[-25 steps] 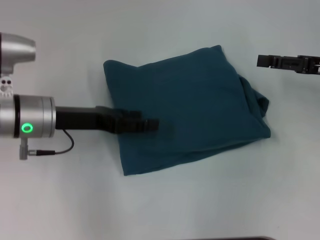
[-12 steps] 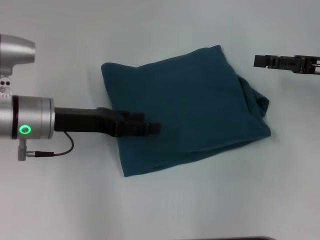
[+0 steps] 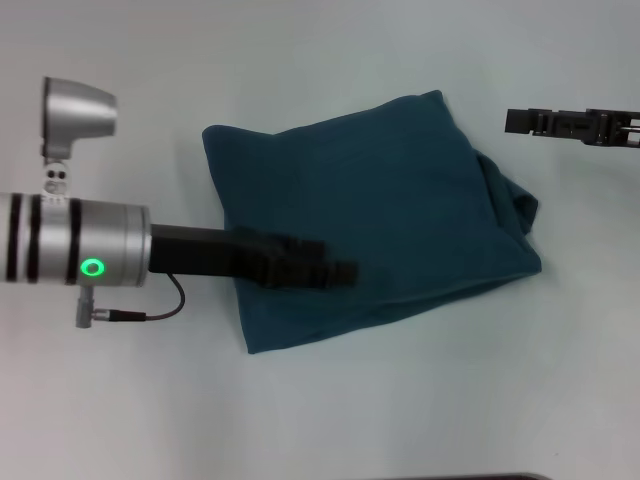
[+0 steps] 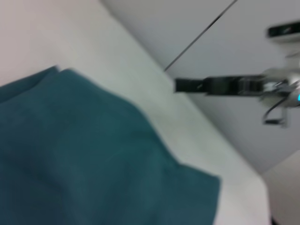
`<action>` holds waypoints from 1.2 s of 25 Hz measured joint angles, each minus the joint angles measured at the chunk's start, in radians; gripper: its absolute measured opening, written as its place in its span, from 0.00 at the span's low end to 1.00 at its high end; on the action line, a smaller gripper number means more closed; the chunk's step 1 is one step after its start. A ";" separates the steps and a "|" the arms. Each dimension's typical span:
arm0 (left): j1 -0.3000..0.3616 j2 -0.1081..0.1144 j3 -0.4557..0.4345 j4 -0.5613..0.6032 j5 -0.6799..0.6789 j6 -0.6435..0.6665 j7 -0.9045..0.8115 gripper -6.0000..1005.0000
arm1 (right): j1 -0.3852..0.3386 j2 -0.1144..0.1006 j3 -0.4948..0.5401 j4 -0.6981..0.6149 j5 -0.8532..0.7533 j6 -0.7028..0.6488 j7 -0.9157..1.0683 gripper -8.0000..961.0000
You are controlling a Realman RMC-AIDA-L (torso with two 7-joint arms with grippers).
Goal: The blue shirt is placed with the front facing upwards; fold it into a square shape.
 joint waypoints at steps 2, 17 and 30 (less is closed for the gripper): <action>-0.003 0.000 0.030 0.009 0.000 -0.041 -0.001 0.82 | 0.002 0.002 -0.002 0.000 -0.002 0.000 -0.004 0.75; 0.032 0.006 -0.053 -0.099 -0.028 0.098 -0.001 0.82 | 0.003 -0.005 -0.143 0.002 -0.007 -0.063 -0.022 0.75; 0.059 0.033 -0.138 -0.106 -0.025 0.078 0.003 0.82 | -0.008 -0.003 -0.283 0.044 -0.030 -0.055 -0.024 0.75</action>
